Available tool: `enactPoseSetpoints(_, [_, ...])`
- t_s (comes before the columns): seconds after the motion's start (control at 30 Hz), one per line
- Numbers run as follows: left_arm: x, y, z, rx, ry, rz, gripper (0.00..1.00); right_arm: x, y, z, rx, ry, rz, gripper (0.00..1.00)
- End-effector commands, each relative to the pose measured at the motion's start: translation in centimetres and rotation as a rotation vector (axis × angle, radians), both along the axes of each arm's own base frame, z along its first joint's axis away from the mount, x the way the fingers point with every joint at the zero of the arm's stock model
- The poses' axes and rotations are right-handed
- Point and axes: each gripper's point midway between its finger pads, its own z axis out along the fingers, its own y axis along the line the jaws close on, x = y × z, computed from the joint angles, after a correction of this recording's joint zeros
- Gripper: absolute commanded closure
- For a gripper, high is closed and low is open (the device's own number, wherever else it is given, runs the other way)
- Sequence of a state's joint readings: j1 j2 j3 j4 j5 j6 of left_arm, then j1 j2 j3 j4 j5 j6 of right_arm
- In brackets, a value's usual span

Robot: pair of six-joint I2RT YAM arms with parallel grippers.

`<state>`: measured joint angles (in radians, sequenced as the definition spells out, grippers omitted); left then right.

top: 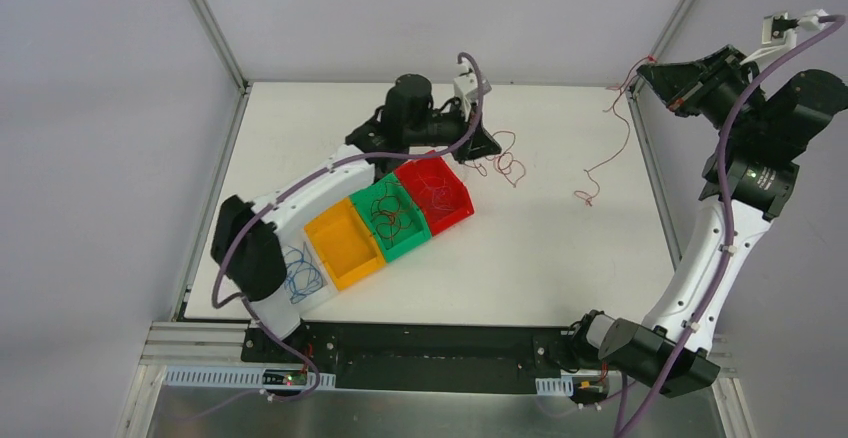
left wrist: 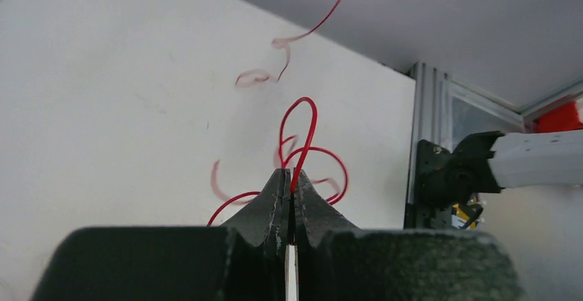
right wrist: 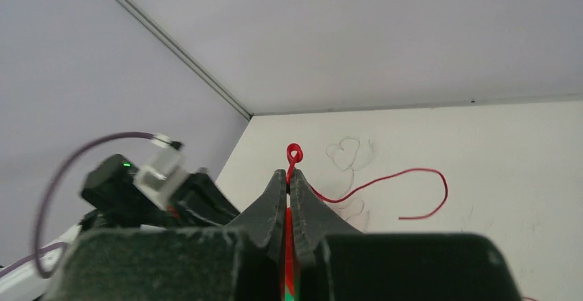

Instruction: Untangle the cables

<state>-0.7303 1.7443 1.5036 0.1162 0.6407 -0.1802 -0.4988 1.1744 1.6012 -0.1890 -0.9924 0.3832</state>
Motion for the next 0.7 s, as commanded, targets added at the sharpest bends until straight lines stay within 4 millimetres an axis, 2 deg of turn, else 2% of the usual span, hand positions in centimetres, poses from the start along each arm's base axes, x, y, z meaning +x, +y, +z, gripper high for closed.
enactPoseSetpoints(0.0, [-2.2,3.2,6.0,-0.037,-0.076,-0.040,1.00,-1.8,1.1,0.0,-0.070,-0.055,0.031,1.00])
enactPoseSetpoints(0.17, [-1.7,6.8,7.5,-0.035,-0.078,0.014,1.00,-2.3,1.9,-1.2,-0.057,-0.028,0.075,1.00])
enactPoseSetpoints(0.27, [-2.2,9.1,6.6,0.007,-0.091,0.018,1.00,-2.6,2.5,-1.7,-0.048,-0.013,0.108,1.00])
enactPoseSetpoints(0.37, [-3.2,11.8,4.3,0.090,-0.127,0.012,1.00,-2.9,3.0,-1.9,-0.046,-0.005,0.133,1.00])
enactPoseSetpoints(0.53, [-3.8,16.4,-1.3,0.258,-0.212,0.047,1.00,-3.2,3.5,-2.5,-0.049,0.014,0.160,1.00])
enactPoseSetpoints(0.67, [-3.9,18.5,-5.1,0.333,-0.197,0.045,1.00,-3.2,3.9,-3.1,-0.043,0.032,0.177,1.00])
